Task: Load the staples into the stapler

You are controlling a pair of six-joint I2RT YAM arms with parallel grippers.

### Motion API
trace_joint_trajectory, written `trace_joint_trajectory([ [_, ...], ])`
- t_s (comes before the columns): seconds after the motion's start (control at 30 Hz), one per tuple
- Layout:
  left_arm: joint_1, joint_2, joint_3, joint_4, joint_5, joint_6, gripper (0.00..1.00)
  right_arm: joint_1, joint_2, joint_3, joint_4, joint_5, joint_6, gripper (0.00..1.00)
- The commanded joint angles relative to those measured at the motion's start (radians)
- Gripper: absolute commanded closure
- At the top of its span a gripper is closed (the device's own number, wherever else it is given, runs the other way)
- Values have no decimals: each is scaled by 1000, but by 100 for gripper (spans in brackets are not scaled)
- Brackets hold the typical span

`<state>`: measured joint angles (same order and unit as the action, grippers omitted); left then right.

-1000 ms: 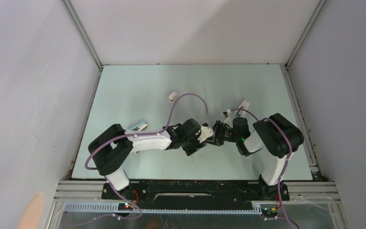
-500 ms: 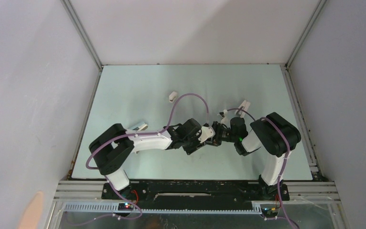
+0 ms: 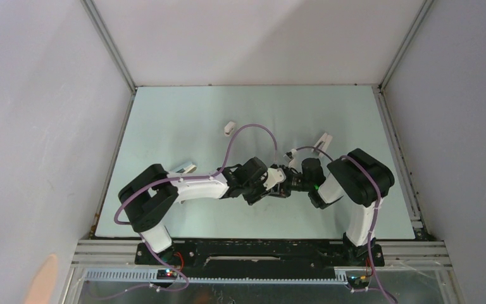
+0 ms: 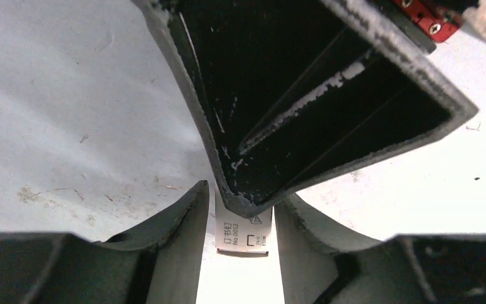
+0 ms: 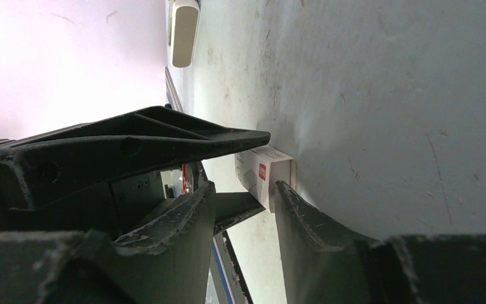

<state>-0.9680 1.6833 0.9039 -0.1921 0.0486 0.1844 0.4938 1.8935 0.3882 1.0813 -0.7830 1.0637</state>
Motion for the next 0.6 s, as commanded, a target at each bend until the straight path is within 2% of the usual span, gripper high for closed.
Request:
trace_joint_trajectory([
  [0.0, 3, 7, 21, 31, 26, 7, 54, 16, 23, 21, 87, -21, 20, 58],
  [0.57, -9, -20, 14, 78, 77, -3, 61, 47, 45, 54, 104, -40, 32, 65],
])
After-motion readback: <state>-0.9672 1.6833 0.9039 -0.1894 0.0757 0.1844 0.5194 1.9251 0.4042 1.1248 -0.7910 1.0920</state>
